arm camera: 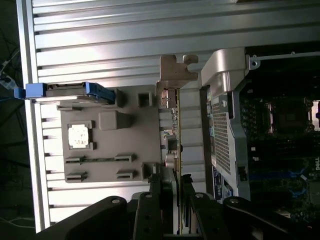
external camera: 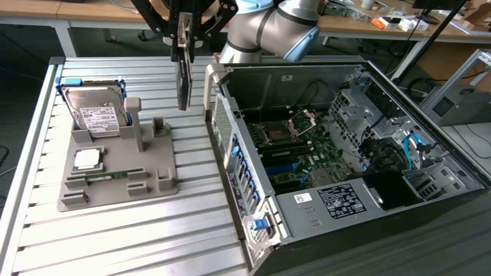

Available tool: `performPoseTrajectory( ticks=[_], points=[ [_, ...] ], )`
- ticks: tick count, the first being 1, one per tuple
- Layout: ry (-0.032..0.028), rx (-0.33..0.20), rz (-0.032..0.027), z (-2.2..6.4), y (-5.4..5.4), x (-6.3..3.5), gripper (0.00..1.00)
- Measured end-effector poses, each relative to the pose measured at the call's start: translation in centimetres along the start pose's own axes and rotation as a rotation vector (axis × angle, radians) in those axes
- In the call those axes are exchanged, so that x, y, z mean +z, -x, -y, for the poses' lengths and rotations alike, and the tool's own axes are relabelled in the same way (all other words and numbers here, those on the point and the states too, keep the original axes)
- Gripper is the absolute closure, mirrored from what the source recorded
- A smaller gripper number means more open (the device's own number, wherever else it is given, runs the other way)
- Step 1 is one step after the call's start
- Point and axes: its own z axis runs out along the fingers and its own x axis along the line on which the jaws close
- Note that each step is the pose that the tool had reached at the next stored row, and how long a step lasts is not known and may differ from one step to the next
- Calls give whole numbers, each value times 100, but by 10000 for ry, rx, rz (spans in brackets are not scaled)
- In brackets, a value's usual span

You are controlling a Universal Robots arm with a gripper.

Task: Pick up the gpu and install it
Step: 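Pick up the gpu and move the gpu toward the slot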

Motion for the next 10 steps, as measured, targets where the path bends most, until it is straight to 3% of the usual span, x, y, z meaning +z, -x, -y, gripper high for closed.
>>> performPoseTrajectory(
  ticks=[10],
  points=[
    [-68,3,5,-6,84,5,73]
  ],
)
